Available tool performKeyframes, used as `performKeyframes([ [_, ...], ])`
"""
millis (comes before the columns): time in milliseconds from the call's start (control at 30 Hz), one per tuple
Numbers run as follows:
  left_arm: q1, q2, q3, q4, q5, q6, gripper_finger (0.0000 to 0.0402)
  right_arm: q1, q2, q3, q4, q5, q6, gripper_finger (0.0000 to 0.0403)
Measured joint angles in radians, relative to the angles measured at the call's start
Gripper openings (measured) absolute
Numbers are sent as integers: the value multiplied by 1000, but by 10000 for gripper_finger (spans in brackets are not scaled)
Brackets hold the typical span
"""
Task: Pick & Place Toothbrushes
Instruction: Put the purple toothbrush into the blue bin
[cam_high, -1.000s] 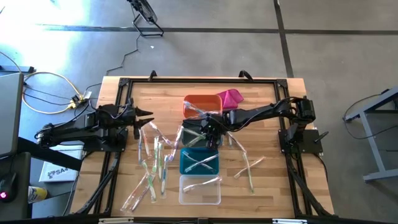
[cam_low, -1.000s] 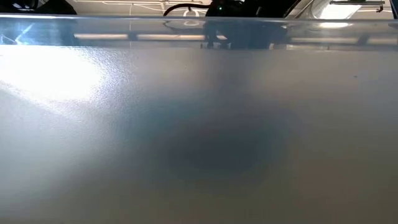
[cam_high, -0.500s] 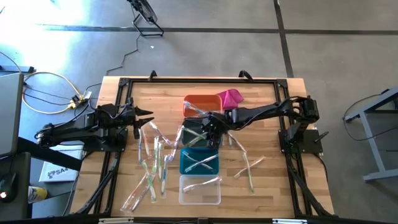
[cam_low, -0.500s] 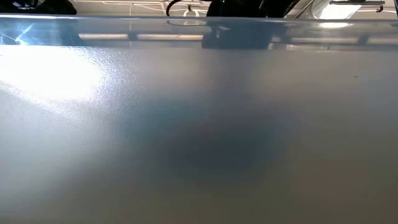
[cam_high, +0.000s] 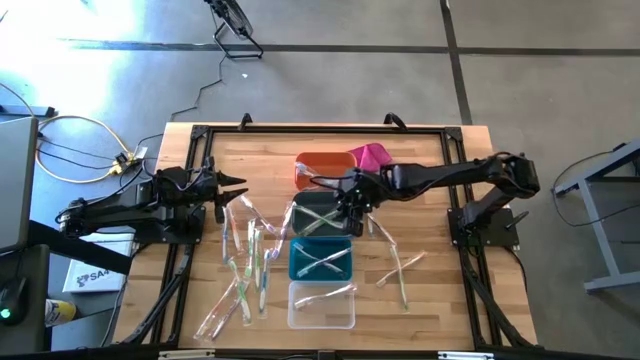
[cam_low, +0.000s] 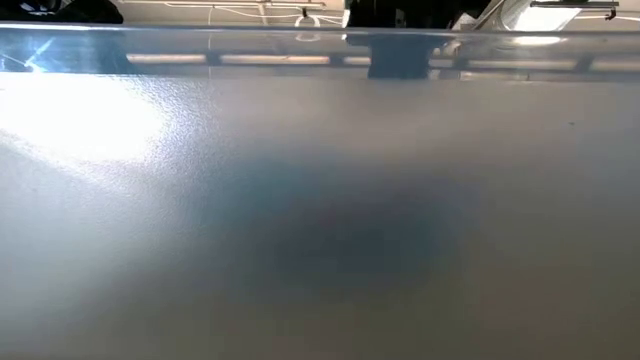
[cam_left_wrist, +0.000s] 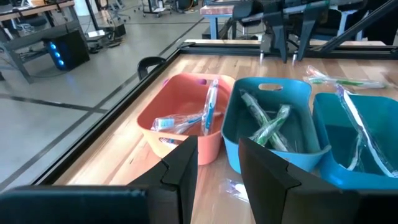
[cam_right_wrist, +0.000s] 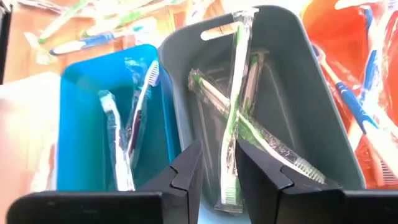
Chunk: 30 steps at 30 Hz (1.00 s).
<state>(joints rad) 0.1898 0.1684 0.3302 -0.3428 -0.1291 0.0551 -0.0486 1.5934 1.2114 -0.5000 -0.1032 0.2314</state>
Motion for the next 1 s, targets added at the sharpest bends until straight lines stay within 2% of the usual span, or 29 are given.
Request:
performKeyframes([
  [400,0,0,0,0,0,0,113,0,1,0,18,0,-46,88],
  [500,0,0,0,0,0,0,113,0,1,0,30,43,-57,86],
  [633,0,0,0,0,0,0,113,0,1,0,32,105,-67,67],
  [867,0,0,0,0,0,0,113,0,1,0,40,108,-82,12],
  [1000,0,0,0,0,0,0,113,0,1,0,31,102,-122,6],
])
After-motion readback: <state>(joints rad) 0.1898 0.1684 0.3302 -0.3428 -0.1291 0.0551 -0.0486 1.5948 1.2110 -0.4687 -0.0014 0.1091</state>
